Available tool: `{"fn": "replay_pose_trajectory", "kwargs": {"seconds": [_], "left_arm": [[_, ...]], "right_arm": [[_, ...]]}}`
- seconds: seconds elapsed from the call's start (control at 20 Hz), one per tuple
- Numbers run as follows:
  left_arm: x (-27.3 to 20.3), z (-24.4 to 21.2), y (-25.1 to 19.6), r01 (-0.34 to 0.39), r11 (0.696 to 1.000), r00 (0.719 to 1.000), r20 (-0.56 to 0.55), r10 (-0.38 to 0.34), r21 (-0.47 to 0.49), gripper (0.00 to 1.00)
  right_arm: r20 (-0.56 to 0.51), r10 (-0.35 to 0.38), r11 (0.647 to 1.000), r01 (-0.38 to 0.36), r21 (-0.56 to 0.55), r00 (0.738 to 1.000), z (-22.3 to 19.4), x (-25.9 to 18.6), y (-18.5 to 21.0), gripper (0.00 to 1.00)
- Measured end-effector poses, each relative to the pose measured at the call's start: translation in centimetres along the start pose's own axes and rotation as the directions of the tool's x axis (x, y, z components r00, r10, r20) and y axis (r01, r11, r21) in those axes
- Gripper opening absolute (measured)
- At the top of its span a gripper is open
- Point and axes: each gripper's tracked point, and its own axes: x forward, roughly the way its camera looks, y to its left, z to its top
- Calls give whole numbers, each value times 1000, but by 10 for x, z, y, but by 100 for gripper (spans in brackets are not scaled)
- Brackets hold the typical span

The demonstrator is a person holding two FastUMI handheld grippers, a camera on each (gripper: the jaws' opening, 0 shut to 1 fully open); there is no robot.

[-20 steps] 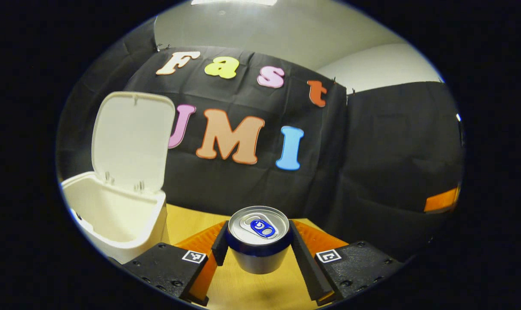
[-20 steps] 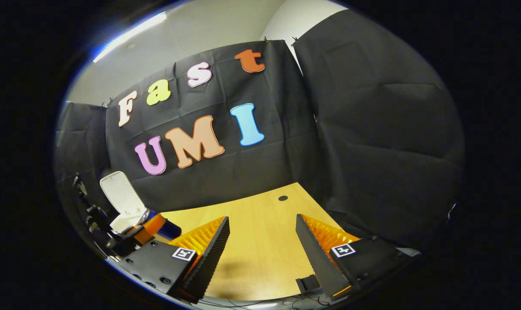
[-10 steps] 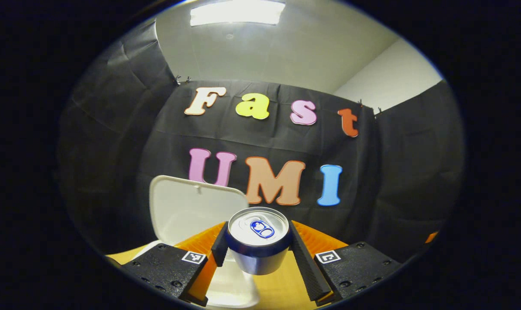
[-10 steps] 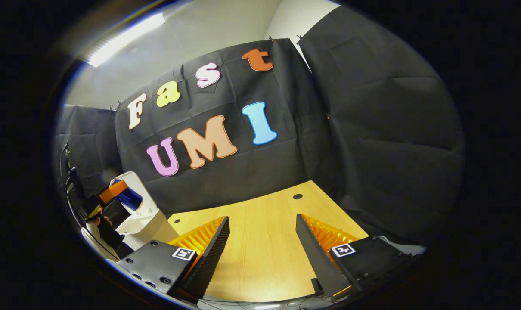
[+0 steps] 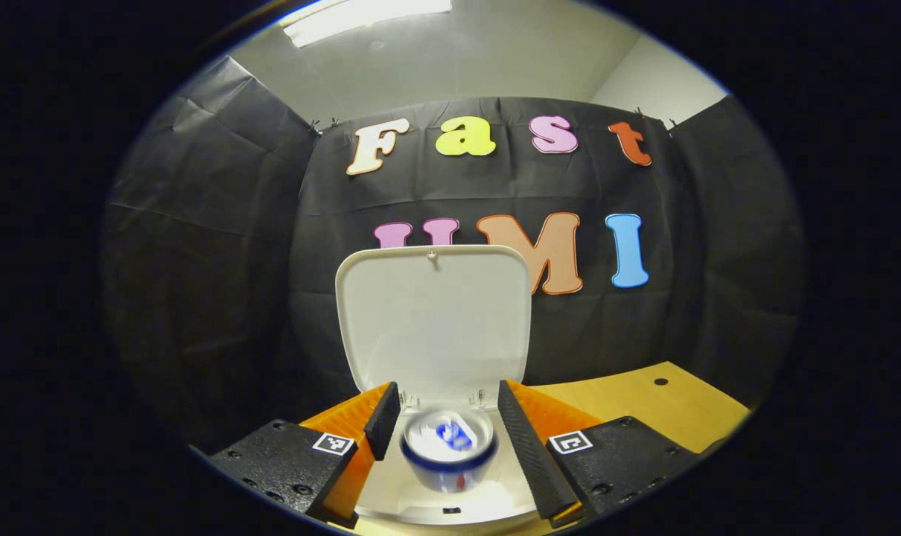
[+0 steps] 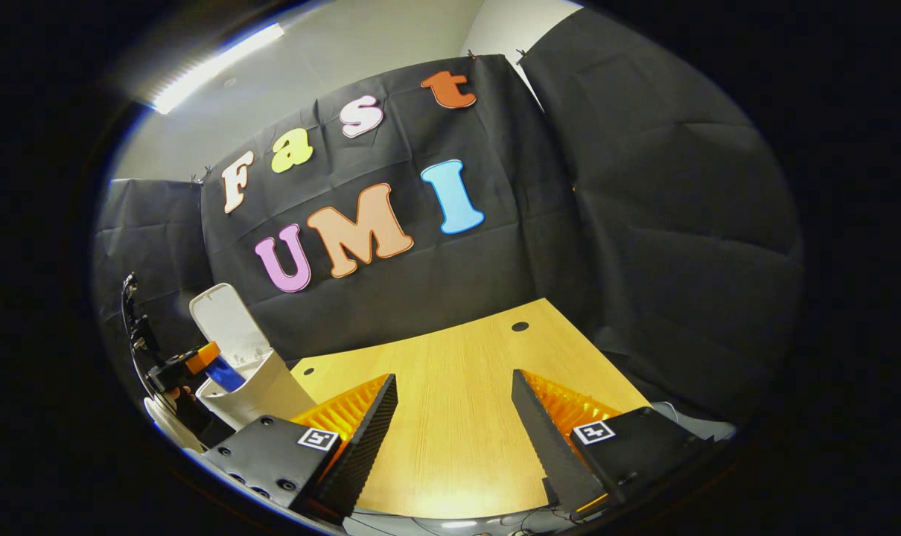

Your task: Press the lid of the desktop garbage bin to open it, pick up the crumpled paper on the desktop and throw it into the bin, then pick up the pop can on the desktop and drop it into the bin, and finally close the garbage bin lid.

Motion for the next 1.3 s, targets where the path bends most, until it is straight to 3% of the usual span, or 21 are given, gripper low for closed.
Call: {"fn": "replay_pose_trajectory", "kwargs": {"seconds": [0.2,0.55,0.9,1.1,1.3], "left_arm": [[-3,6,0,-11,1000,1000,11,11,8,92],[-2,70,-8,3,1000,994,107,-6,29,94],[37,166,-15,-22,996,969,249,1,83,90],[72,174,-2,-43,998,974,222,32,45,93],[112,156,20,-70,997,990,123,65,38,93]], "right_arm": [[-14,12,1000,-12,-8,1000,-3,6,-3,98],[-18,23,999,-24,-25,1000,-8,6,-13,98],[-31,20,999,-21,-39,999,-17,4,-20,98],[-37,7,999,-9,-39,999,-22,2,-28,98],[-49,-9,1000,8,-31,999,-25,1,-35,98]]}}
